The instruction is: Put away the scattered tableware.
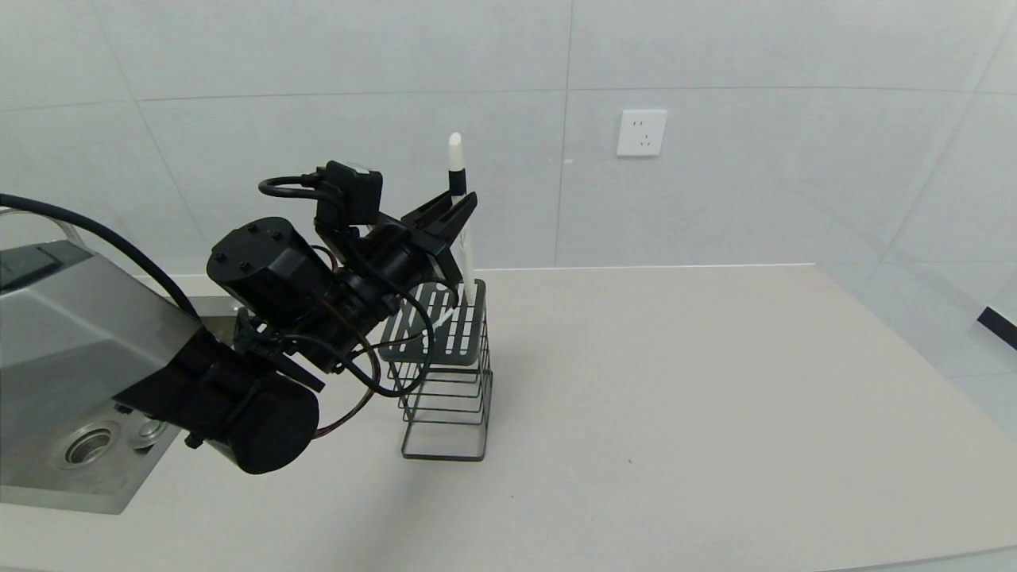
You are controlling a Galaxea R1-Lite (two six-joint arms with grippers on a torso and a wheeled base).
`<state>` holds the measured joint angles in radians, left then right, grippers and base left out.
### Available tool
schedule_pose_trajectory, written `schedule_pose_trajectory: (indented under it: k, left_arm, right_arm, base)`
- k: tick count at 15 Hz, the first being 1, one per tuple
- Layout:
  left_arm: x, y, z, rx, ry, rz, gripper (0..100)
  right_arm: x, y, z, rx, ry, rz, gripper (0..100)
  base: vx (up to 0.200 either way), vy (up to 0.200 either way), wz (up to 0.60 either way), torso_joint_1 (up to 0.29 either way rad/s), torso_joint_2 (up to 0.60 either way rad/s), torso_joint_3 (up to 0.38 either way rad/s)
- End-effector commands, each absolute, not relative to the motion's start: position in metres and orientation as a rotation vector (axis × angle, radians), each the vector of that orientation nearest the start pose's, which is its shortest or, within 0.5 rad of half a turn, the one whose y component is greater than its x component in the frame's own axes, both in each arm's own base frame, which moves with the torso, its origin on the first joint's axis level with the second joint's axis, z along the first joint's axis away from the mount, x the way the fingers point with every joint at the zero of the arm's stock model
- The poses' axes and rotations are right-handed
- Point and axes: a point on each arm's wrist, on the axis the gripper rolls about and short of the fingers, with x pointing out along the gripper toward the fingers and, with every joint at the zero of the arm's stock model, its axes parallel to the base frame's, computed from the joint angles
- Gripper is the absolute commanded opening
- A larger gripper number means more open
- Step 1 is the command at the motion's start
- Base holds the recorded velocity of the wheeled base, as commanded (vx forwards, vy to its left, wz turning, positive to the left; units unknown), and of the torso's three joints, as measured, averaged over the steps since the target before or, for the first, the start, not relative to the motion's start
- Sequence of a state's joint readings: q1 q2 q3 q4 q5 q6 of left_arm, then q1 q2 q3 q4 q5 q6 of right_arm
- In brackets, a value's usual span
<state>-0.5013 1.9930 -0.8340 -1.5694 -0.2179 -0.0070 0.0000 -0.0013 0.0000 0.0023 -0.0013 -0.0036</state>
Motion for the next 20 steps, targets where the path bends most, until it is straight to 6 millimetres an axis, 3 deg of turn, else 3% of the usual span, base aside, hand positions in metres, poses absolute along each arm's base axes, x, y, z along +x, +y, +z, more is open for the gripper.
schedule_pose_trajectory:
  k: [1,4,20]
  left_arm:
    - [0.311,-0.175,0.182,-0.065,-0.407,-0.709,0]
    - [0.314,-0.176,0.187,-0.069,-0.43,-0.707,0]
    - [0.318,-0.175,0.162,-0.053,-0.344,-0.703,0]
  right_arm:
    - [-0.023,0.0,0.075,-0.005,0.002,-0.002,100]
    - [-0.023,0.0,0.075,-0.005,0.003,-0.002,100]
    - [-0.023,0.0,0.075,-0.006,0.003,-0.002,100]
  base:
    - [0.0,0.0,0.0,0.0,0.0,0.0]
    - [0.0,0.0,0.0,0.0,0.0,0.0]
    - [0.0,0.0,0.0,0.0,0.0,0.0]
